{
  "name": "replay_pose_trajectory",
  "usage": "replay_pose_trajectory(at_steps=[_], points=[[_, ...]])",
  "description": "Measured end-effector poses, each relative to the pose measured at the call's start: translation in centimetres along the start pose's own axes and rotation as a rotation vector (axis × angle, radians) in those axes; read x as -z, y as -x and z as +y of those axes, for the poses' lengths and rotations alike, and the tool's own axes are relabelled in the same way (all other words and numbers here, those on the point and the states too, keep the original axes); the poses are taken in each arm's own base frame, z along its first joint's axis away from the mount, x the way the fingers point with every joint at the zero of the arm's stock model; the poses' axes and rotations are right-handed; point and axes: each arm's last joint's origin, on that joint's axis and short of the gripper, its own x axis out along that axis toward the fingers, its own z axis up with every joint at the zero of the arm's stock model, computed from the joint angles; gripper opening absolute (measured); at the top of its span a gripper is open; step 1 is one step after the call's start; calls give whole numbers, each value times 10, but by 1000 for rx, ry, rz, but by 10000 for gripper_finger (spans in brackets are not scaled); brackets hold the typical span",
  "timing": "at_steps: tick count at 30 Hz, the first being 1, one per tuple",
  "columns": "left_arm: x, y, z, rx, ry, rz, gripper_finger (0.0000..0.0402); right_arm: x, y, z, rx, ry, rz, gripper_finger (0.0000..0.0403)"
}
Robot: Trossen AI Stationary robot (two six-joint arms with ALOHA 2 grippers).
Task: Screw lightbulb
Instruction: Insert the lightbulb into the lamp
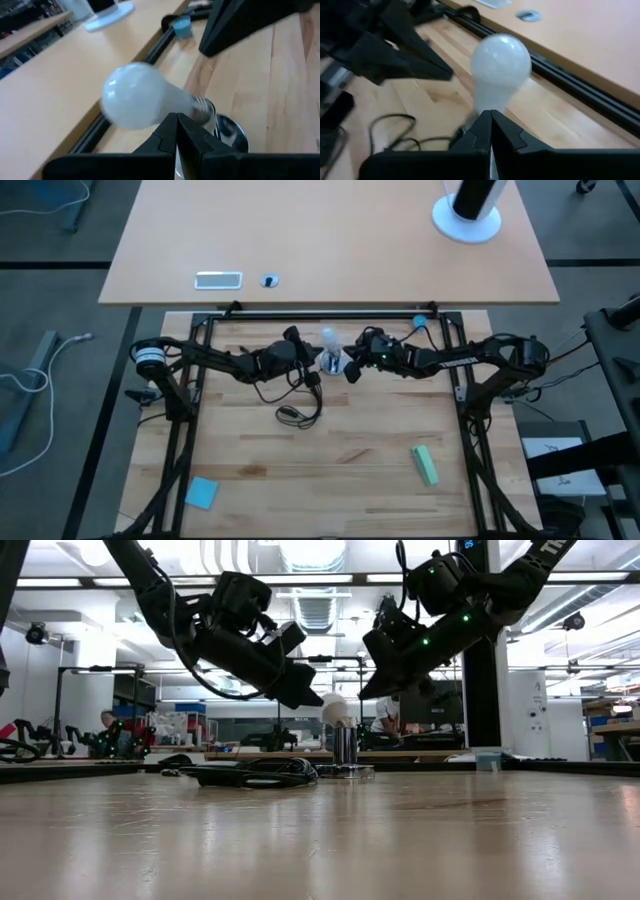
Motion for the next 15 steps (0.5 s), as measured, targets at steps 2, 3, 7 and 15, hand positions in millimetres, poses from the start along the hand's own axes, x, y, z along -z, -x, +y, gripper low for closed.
replay_pose_trajectory(at_steps=[2,3,7,15], points=[[1,1,-1,8,2,23,0,2,0,-3,43,9,17,0],[2,2,-1,10,6,32,0,2,-1,-5,53,11,25,0],[6,5,0,0,-2,112,0,4,-1,-9,69,14,49,0],[8,28,12,-102,-30,274,0,6,-1,-9,31,1,75,0]])
